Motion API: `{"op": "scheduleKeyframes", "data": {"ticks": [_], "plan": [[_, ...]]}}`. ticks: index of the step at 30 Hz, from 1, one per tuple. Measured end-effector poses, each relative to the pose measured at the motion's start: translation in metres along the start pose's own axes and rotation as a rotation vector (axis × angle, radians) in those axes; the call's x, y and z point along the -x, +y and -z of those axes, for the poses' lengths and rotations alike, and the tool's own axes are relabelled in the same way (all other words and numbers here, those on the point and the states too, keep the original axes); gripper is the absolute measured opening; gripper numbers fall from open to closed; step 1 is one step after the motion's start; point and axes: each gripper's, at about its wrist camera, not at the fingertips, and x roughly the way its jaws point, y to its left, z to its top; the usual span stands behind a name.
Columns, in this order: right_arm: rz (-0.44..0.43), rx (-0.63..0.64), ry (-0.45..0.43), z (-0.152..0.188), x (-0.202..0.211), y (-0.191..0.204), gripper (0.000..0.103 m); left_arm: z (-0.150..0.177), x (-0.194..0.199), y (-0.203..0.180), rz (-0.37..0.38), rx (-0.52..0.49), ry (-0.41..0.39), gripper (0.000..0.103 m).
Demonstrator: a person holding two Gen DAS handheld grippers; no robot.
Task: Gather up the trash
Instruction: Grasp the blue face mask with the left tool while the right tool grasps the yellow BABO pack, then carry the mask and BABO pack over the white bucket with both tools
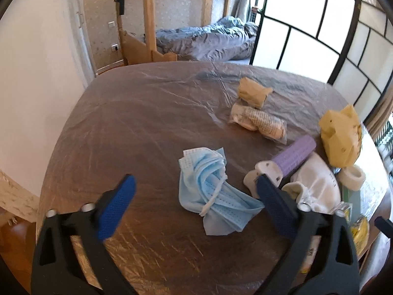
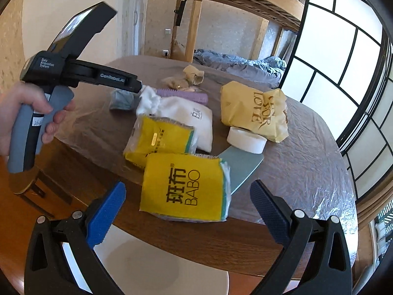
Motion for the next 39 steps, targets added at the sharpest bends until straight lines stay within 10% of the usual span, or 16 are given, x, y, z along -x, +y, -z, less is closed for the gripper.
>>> {"op": "scheduleKeyframes", "data": {"ticks": [10,39], "plan": [[0.023,-0.017,0.041,0.004,-0.011,0.004,0.074,0.004,-0.011,0.004,0.046,-0.011,0.028,0.041],[-0.033,-0.202,0.003,0.008,0.039,-0.034,0.072,0.059,0.078,-0.011,0.133,0.049,-0.066,0.040]]}}
